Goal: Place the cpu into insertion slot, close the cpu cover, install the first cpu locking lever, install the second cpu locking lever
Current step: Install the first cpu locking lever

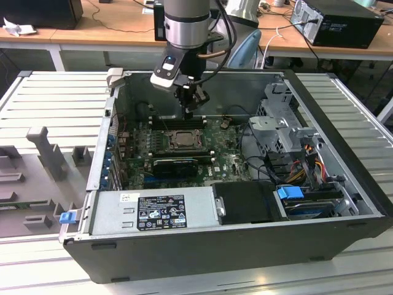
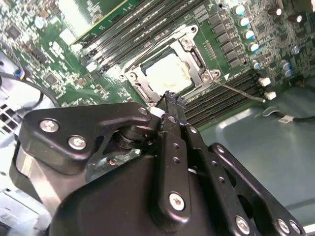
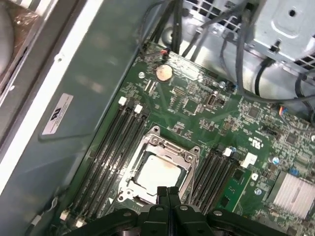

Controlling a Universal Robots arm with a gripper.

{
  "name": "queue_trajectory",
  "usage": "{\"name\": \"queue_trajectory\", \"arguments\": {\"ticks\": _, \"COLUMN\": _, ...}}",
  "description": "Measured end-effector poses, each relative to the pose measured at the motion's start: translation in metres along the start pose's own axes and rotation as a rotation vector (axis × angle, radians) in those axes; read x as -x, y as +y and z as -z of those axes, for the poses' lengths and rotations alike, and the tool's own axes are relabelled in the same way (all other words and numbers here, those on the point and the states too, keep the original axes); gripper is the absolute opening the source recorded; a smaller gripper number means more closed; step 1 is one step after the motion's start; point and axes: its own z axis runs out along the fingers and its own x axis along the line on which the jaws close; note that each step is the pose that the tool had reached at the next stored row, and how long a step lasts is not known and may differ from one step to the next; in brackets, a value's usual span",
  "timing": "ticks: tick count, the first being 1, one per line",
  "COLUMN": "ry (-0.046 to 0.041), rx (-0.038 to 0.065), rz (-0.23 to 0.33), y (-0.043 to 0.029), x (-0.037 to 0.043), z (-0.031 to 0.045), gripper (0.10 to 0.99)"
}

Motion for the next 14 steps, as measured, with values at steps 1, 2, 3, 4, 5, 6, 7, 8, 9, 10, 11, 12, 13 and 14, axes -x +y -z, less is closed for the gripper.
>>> {"name": "queue_trajectory", "arguments": {"ticks": 1, "ry": 0.0009, "rx": 0.001, "rz": 0.022, "y": 0.0, "x": 0.0, "z": 0.0, "gripper": 0.106}}
{"name": "queue_trajectory", "arguments": {"ticks": 2, "ry": 0.0029, "rx": 0.002, "rz": 0.071, "y": 0.0, "x": 0.0, "z": -0.0001, "gripper": 0.106}}
{"name": "queue_trajectory", "arguments": {"ticks": 3, "ry": 0.0038, "rx": 0.002, "rz": 0.097, "y": 0.0, "x": 0.0, "z": -0.0001, "gripper": 0.106}}
{"name": "queue_trajectory", "arguments": {"ticks": 4, "ry": 0.0049, "rx": 0.003, "rz": 0.121, "y": -0.0001, "x": 0.0, "z": -0.0001, "gripper": 0.106}}
{"name": "queue_trajectory", "arguments": {"ticks": 5, "ry": 0.0054, "rx": 0.003, "rz": 0.133, "y": -0.0001, "x": -0.0001, "z": -0.0001, "gripper": 0.106}}
{"name": "queue_trajectory", "arguments": {"ticks": 6, "ry": 0.0057, "rx": 0.003, "rz": 0.144, "y": -0.0001, "x": -0.0001, "z": -0.0001, "gripper": 0.106}}
{"name": "queue_trajectory", "arguments": {"ticks": 7, "ry": 0.0062, "rx": 0.004, "rz": 0.154, "y": -0.0002, "x": -0.0001, "z": -0.0001, "gripper": 0.106}}
{"name": "queue_trajectory", "arguments": {"ticks": 8, "ry": 0.0066, "rx": 0.004, "rz": 0.165, "y": -0.0002, "x": -0.0001, "z": -0.0001, "gripper": 0.106}}
{"name": "queue_trajectory", "arguments": {"ticks": 9, "ry": 0.0073, "rx": 0.004, "rz": 0.183, "y": -0.0002, "x": -0.0001, "z": -0.0001, "gripper": 0.106}}
{"name": "queue_trajectory", "arguments": {"ticks": 10, "ry": 0.0079, "rx": 0.005, "rz": 0.197, "y": -0.0002, "x": -0.0001, "z": -0.0002, "gripper": 0.106}}
{"name": "queue_trajectory", "arguments": {"ticks": 11, "ry": 0.0085, "rx": 0.005, "rz": 0.212, "y": -0.0002, "x": -0.0001, "z": -0.0003, "gripper": 0.106}}
{"name": "queue_trajectory", "arguments": {"ticks": 12, "ry": 0.009, "rx": 0.005, "rz": 0.226, "y": -0.0002, "x": -0.0001, "z": -0.0003, "gripper": 0.106}}
{"name": "queue_trajectory", "arguments": {"ticks": 13, "ry": 0.0098, "rx": 0.006, "rz": 0.245, "y": -0.0002, "x": -0.0001, "z": -0.0003, "gripper": 0.106}}
{"name": "queue_trajectory", "arguments": {"ticks": 14, "ry": 0.0103, "rx": 0.006, "rz": 0.257, "y": -0.0002, "x": -0.0001, "z": -0.0003, "gripper": 0.106}}
